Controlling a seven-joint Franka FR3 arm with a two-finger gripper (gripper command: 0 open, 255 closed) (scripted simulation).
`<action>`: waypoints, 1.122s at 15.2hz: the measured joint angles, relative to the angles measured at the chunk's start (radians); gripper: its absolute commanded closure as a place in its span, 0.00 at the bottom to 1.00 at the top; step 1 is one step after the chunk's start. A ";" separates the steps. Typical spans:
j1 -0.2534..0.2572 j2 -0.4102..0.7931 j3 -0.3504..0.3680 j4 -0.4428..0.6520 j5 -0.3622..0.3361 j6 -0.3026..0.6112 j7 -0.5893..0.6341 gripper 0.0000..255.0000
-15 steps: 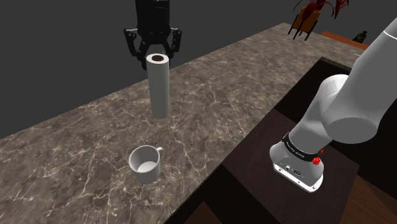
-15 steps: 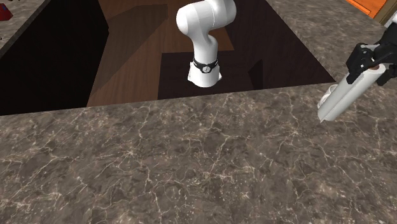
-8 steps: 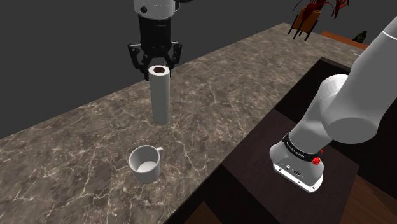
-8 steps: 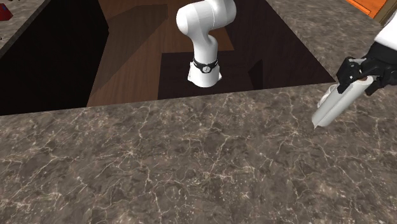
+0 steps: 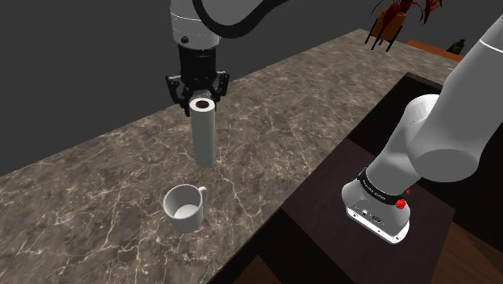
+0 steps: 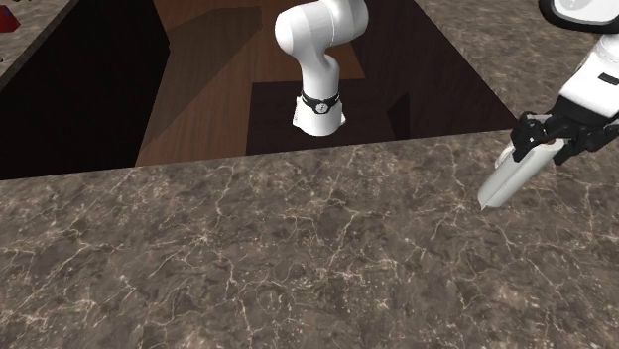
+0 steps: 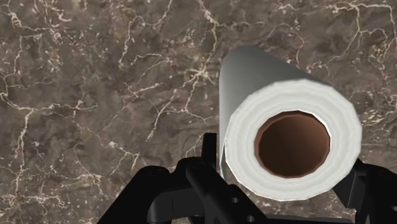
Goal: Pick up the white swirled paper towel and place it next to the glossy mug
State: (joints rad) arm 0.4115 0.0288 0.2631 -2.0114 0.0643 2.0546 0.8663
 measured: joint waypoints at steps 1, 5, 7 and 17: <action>0.001 0.002 0.001 -0.011 0.000 0.013 0.001 1.00; 0.001 0.018 0.001 -0.040 -0.003 0.057 0.000 1.00; 0.001 0.020 0.001 -0.043 -0.004 0.062 0.000 1.00; 0.001 0.021 0.001 -0.043 -0.004 0.064 0.001 0.00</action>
State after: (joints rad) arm 0.4130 0.0493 0.2640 -2.0547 0.0602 2.1184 0.8669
